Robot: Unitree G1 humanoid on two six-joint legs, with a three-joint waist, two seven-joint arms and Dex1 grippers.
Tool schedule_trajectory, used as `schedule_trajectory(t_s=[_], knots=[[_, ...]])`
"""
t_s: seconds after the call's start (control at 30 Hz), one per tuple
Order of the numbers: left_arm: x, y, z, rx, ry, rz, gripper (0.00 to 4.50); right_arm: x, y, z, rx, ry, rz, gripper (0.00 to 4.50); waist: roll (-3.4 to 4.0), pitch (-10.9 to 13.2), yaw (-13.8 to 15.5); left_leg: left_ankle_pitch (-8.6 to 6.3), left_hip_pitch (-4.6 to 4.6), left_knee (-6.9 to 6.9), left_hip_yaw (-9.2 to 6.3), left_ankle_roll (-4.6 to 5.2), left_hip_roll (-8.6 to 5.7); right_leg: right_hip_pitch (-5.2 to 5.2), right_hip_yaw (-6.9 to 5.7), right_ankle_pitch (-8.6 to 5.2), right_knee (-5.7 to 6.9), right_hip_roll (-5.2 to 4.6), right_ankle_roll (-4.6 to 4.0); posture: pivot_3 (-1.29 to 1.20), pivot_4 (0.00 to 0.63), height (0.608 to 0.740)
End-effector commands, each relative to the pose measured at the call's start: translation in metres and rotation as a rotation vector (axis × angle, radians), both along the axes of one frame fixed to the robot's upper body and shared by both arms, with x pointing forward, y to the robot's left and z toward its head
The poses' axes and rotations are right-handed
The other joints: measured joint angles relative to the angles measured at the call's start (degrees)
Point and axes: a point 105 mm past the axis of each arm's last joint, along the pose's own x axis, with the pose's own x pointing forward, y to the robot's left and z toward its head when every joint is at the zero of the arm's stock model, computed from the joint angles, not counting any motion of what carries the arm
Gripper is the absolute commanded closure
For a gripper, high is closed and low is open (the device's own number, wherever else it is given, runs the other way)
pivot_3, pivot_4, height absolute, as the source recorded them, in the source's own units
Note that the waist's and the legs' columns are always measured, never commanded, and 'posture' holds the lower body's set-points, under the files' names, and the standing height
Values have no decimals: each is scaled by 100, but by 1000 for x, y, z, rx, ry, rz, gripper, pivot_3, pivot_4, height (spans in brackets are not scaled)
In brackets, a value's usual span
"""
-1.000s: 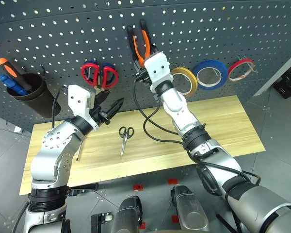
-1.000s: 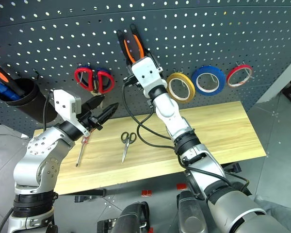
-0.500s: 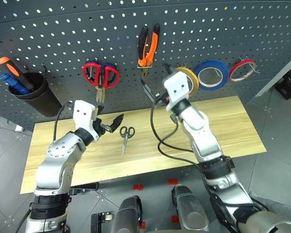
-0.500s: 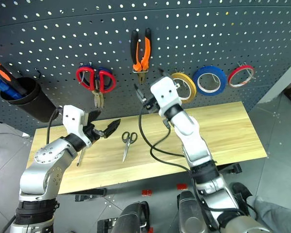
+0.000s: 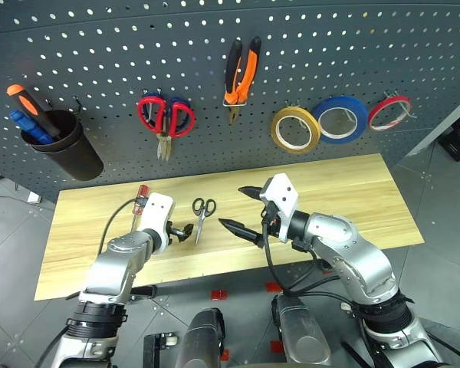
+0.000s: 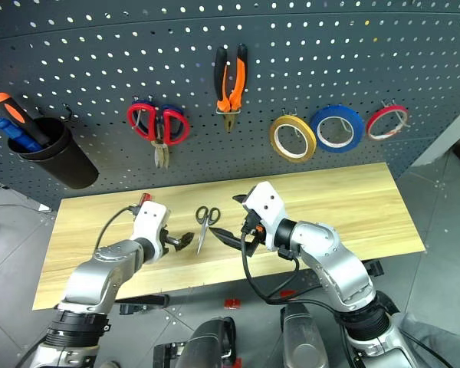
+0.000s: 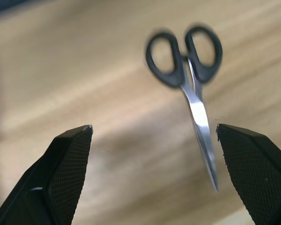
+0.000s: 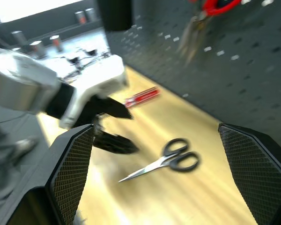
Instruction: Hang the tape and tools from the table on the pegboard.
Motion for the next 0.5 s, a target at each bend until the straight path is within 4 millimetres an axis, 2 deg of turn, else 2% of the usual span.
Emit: schedule_trajectory(t_s=[0.03,0.2,0.4,0.5], knots=[[2,-11,-12,-10,57,-7,40,-15,5,9,12,-10,87,0,-12,7,3,0,0,0,-1,0,0,0,-1,0,1,0,0,-188,316,740],[13,-24,-21,5,83,-41,40,-19,5,10,10,0,103,0,-31,17,3,0,0,2,-2,0,-1,1,-3,0,1,-1,0,-201,320,740],[24,-24,-27,5,99,-21,40,-12,-3,11,21,26,49,0,-33,18,3,0,0,2,-2,-1,-1,1,-3,0,1,-4,0,-212,325,740],[23,-26,-33,2,121,-30,640,-5,-8,15,54,58,12,0,-33,19,4,0,1,2,-2,0,-2,3,-3,0,0,-5,0,-215,328,740]])
